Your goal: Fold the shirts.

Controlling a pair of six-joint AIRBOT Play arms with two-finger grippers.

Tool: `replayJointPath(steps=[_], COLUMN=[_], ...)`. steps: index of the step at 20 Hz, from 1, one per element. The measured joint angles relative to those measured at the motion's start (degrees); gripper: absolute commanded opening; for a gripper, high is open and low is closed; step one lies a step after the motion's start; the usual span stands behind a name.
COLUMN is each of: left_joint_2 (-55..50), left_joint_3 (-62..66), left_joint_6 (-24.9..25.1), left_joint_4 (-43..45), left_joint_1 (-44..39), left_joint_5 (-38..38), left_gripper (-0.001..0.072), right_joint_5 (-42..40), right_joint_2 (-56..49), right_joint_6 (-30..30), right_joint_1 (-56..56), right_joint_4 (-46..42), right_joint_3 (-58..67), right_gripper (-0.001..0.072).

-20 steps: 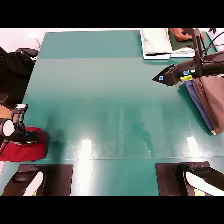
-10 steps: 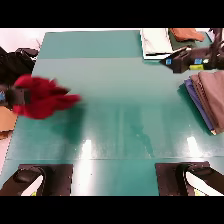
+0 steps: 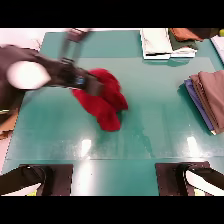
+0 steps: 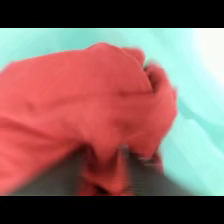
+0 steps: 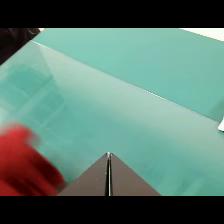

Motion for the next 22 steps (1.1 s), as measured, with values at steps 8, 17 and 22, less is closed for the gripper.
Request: replayJointPath(steps=[8,17,22], left_joint_2=[-9.29,-19.08,-24.55], left_joint_3=[0.57,-11.06,-12.11], left_joint_6=[2.19,2.62,7.26], left_joint_4=[-5.09,-18.56,-29.27], left_joint_1=[10.14,24.5,25.16], left_joint_5=[4.24,9.03,15.08], left_gripper=[0.0525,0.0525,0.0524], right_joint_5=[6.1,4.79,2.32], right_joint_2=[-2.12,1.29,4.07], right_joint_6=[1.4,1.6,1.62], right_joint_1=[-3.04,-3.23,-3.23], right_joint_4=[-0.11,-0.15,-0.17], right_joint_3=[4.44,-5.6,-13.6], right_gripper=[0.0019,0.002,0.0019])
